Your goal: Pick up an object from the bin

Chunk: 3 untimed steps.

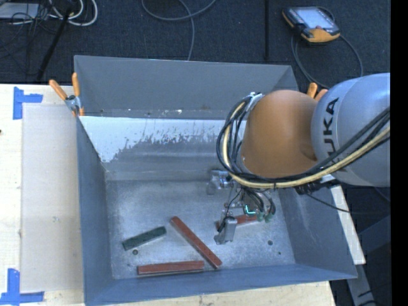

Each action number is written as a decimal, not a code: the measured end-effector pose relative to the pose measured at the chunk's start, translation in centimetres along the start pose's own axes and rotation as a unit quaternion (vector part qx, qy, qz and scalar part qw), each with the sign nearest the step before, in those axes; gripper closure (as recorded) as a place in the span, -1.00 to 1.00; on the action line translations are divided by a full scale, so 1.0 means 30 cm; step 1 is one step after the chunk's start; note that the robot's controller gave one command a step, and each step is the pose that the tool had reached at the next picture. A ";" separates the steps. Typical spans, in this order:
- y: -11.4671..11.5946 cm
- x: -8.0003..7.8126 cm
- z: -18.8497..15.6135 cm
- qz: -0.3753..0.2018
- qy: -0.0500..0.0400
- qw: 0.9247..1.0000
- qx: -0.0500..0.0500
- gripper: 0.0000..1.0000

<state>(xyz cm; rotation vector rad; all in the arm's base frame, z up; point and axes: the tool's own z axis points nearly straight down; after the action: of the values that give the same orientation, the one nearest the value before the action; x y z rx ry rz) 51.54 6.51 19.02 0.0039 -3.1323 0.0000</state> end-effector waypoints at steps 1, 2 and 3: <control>-0.001 -0.005 -0.011 0.001 -0.004 1.000 0.000 -1.00; 0.055 0.005 0.127 0.012 -0.008 1.000 0.000 -1.00; 0.074 -0.030 0.329 0.006 -0.005 1.000 0.000 -1.00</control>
Offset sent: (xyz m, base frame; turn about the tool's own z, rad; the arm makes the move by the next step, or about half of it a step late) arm -0.0146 0.0492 -0.1202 0.0557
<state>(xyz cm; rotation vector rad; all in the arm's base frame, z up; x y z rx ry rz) 52.34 8.71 9.14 -0.0142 -3.1429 -0.0008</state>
